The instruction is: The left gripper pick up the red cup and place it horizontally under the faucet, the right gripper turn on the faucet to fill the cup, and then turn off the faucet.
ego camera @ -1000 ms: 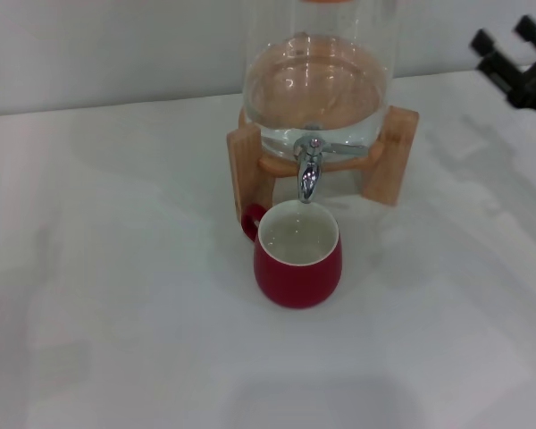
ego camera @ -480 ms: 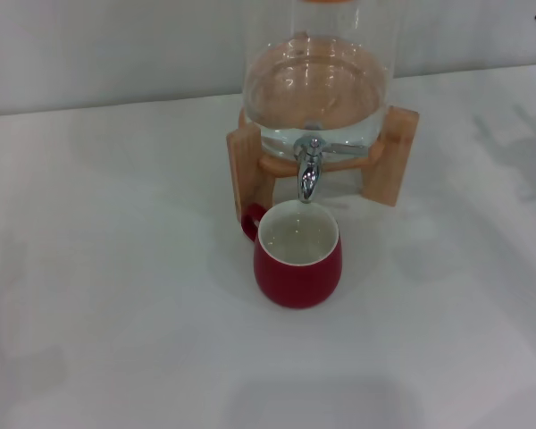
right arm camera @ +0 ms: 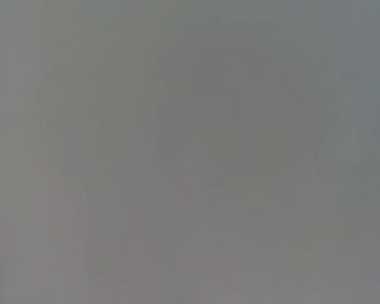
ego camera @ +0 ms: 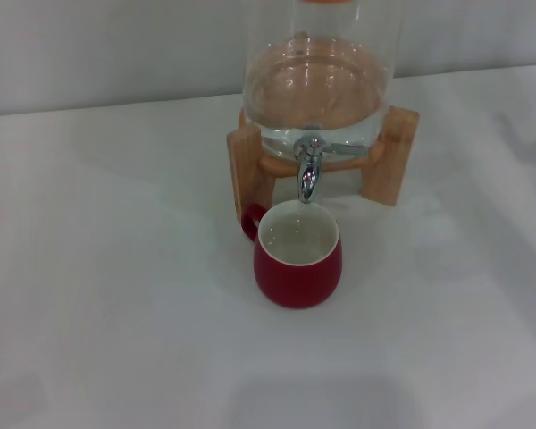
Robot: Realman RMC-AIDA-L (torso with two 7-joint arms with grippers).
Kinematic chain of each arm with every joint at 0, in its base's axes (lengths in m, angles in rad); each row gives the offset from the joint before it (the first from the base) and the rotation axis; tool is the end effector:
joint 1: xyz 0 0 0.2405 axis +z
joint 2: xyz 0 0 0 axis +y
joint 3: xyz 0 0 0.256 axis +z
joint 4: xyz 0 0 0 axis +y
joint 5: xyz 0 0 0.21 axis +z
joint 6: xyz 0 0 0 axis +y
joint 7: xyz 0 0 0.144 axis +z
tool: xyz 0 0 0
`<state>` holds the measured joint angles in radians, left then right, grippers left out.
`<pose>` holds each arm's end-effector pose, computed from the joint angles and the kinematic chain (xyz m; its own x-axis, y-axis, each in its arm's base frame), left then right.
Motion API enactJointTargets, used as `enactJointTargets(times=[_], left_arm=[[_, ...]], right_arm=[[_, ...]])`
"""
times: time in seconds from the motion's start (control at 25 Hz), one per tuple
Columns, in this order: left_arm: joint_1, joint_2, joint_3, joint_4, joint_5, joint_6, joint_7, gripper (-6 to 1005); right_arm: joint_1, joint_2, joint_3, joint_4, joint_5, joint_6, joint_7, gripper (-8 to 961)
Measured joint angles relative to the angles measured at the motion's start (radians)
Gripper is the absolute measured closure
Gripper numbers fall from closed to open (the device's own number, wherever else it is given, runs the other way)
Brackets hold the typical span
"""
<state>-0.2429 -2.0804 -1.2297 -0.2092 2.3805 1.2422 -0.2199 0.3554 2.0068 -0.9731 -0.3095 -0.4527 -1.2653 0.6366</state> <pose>-0.3888 0.2742 0.0368 0.5974 -0.1313 0.7911 0.7955 0.2221 -0.5638 0.3466 0.3364 0.1007 0.5344 0.2607 -0.8041 -0.8057 -0.1306 -0.5778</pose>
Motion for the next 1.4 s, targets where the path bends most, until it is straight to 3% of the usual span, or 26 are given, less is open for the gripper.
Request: enactJointTargets(times=[0.44, 0.8, 1.4], left_arm=[[0.047, -0.005, 0.0, 0.008, -0.046, 0.061, -0.002, 129], [0.078, -0.009, 0.008, 0.008, -0.083, 0.192, -0.057, 128], [0.071, -0.001, 0.038, 0.063, -0.061, 0.265, -0.123, 129]], right_arm=[[-0.002, 0.003, 0.005, 0.025, 0.021, 0.018, -0.026, 172], [-0.002, 0.003, 0.006, 0.062, 0.048, -0.095, -0.026, 171], [-0.003, 0.003, -0.012, 0.086, 0.043, -0.132, -0.027, 182]])
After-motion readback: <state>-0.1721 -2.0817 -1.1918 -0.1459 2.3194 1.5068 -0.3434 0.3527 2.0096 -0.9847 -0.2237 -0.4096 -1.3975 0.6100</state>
